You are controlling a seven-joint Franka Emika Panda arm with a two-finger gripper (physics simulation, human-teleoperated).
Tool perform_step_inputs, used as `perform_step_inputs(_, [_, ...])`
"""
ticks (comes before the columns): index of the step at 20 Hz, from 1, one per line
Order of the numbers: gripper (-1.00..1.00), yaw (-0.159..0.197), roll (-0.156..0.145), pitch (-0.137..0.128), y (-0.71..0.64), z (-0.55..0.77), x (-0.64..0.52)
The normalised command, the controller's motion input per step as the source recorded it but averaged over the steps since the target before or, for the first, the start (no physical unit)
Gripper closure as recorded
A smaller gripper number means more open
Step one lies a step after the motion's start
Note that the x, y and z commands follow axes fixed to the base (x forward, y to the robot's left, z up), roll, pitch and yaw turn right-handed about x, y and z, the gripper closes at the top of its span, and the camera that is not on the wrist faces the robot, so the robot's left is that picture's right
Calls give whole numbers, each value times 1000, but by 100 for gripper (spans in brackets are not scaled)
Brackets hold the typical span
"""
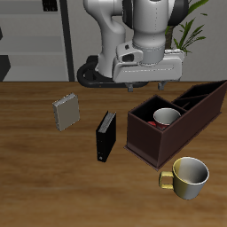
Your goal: Place the red mug into the left desk caddy's right compartment and place the yellow book into the left desk caddy's back compartment
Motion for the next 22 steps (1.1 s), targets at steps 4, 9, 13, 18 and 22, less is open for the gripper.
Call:
perform_step_inputs(4, [-100, -17, -5, -10, -437, 93, -111])
perform_step_inputs(9, [-100, -17, -20, -23, -354, 62, -87])
perform_step_inputs(13, [-100, -12, -60, -53, -495, 83, -137])
perform_step_inputs(18, [-100, 7, -25, -11, -306, 16, -45])
perform_step_inputs(22, [-100, -6, -14, -39, -221, 80, -52])
